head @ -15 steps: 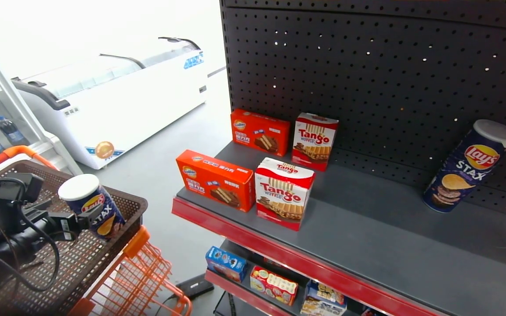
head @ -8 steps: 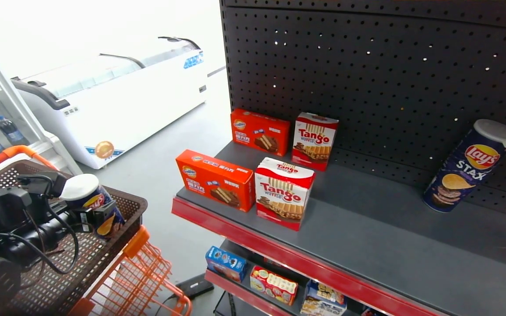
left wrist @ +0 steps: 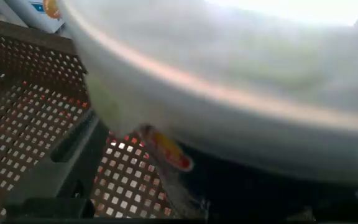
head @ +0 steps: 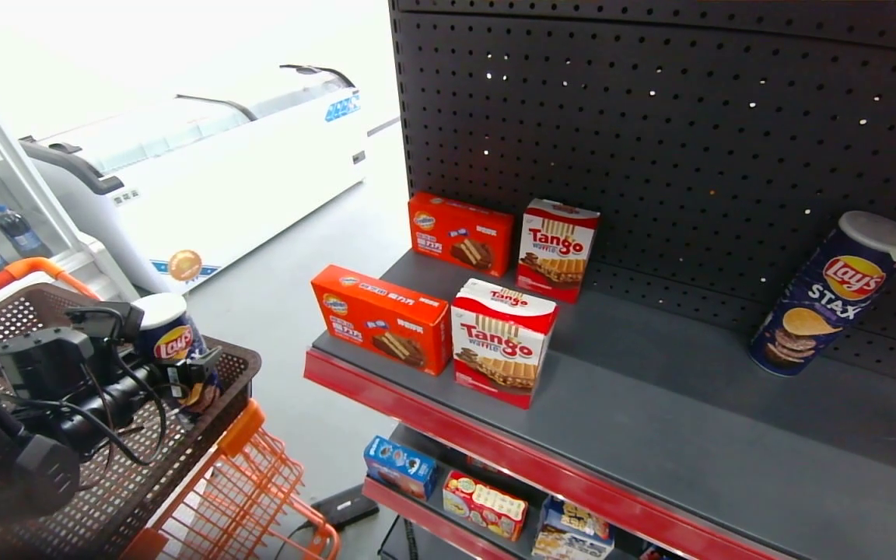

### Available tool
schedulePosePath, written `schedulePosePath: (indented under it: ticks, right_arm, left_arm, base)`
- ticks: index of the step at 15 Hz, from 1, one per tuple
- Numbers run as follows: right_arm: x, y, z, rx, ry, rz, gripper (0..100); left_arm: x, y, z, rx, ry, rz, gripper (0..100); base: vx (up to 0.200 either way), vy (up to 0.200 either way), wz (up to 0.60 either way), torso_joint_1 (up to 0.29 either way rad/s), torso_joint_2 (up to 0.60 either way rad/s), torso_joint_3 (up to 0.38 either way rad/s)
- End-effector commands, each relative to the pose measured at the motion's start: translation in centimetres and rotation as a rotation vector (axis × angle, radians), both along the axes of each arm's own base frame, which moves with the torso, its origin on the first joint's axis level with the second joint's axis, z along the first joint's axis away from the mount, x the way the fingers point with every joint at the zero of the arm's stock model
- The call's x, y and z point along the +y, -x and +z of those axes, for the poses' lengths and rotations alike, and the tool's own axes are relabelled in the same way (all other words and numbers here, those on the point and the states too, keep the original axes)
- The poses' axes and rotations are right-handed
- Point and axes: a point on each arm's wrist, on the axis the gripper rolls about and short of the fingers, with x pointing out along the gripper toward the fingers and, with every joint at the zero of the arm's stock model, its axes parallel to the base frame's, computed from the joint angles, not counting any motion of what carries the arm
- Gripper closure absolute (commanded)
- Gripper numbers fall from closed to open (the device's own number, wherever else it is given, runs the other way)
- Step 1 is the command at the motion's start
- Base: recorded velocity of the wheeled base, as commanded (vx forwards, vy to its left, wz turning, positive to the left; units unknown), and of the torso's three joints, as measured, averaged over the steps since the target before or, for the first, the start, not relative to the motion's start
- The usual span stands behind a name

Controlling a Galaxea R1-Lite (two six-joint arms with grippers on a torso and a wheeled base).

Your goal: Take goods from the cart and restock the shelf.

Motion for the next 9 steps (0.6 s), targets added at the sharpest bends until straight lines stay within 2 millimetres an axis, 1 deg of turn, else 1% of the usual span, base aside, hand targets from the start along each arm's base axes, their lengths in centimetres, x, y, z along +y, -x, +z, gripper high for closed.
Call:
schedulePosePath:
  ticks: [1, 3, 5, 7, 9]
  right_arm:
    - [0.0, 0.0, 0.0, 0.000, 0.000, 0.000, 0]
    - [0.0, 0.0, 0.0, 0.000, 0.000, 0.000, 0]
    - [0.0, 0.0, 0.0, 0.000, 0.000, 0.000, 0]
    - [0.0, 0.0, 0.0, 0.000, 0.000, 0.000, 0]
    - [0.0, 0.0, 0.0, 0.000, 0.000, 0.000, 0]
  left_arm:
    - [0.0, -0.6, -0.7, 0.013, 0.004, -0.005, 100]
    - [0.0, -0.6, -0.6, 0.014, 0.004, -0.005, 100]
    - [-0.4, -0.8, -0.3, -0.002, -0.001, -0.018, 100]
    - [-0.8, -0.7, 1.1, -0.041, -0.015, -0.023, 100]
    - [-0.9, -0.3, 5.3, -0.134, -0.041, -0.021, 100]
  base:
    - [0.000, 0.000, 0.00, 0.000, 0.00, 0.000]
    - [0.000, 0.000, 0.00, 0.000, 0.00, 0.000]
    - [0.000, 0.000, 0.00, 0.000, 0.00, 0.000]
    - [0.000, 0.000, 0.00, 0.000, 0.00, 0.000]
    - [0.000, 0.000, 0.00, 0.000, 0.00, 0.000]
